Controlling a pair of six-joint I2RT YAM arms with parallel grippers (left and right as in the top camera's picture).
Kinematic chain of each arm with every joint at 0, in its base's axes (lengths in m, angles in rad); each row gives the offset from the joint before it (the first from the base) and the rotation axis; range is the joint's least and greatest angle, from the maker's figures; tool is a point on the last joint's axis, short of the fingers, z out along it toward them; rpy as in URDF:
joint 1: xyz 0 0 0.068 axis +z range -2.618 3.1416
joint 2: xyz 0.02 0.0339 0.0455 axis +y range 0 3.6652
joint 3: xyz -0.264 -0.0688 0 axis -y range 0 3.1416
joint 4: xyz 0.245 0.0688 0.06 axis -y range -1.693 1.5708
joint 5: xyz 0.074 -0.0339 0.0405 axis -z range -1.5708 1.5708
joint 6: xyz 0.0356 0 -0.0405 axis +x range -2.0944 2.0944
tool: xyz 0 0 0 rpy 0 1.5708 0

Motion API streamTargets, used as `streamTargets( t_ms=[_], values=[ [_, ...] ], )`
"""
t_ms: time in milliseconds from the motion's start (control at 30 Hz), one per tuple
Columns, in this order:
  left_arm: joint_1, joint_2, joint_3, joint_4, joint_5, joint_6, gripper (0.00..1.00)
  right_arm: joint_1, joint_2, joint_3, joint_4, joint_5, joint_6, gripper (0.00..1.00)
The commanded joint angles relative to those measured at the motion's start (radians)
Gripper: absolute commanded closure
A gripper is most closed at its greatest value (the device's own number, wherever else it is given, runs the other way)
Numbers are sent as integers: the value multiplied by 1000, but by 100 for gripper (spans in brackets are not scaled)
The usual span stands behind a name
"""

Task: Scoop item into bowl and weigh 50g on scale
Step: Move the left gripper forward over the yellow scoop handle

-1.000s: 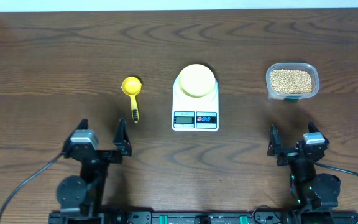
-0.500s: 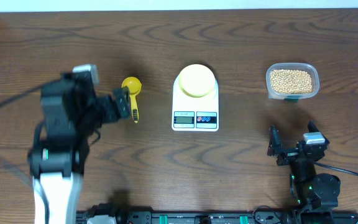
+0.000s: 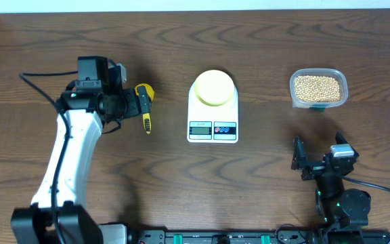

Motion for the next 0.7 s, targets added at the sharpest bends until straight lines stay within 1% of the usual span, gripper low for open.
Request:
streamTargets(
  t_ms=[0, 33, 67, 100, 133, 167, 200, 233, 467, 500, 567, 600, 667],
  values=[
    [5, 39, 19, 2, 15, -2, 2, 6, -2, -2, -4, 0, 11, 1],
    [5, 49, 19, 2, 15, -2, 5, 6, -2, -2, -4, 0, 11, 1],
    [5, 58, 19, 5, 15, -2, 22, 6, -2, -2, -4, 0, 11, 1],
    [5, 68, 19, 8, 15, -2, 49, 6, -2, -2, -4, 0, 11, 1],
    [5, 78, 19, 12, 15, -2, 68, 6, -2, -2, -4, 0, 11, 1],
    [5, 89, 19, 16, 15, -2, 81, 7, -2, -2, -4, 1, 11, 1],
    [5, 98, 19, 21, 15, -2, 90, 6, -2, -2, -4, 0, 11, 1],
    [5, 109, 19, 27, 15, -4, 92, 6, -2, -2, -4, 0, 11, 1],
    [4, 191, 19, 51, 11, -5, 91, 6, -2, -2, -4, 0, 11, 1],
    [4, 205, 19, 60, 11, -5, 89, 6, -2, -2, -4, 0, 11, 1],
    [4, 229, 19, 82, 11, -5, 79, 6, -2, -2, -4, 0, 11, 1],
    [4, 239, 19, 93, 11, -5, 70, 6, -2, -2, -4, 0, 11, 1],
    [4, 257, 19, 117, 10, -5, 57, 6, -2, -2, -4, 0, 11, 1]
  ],
)
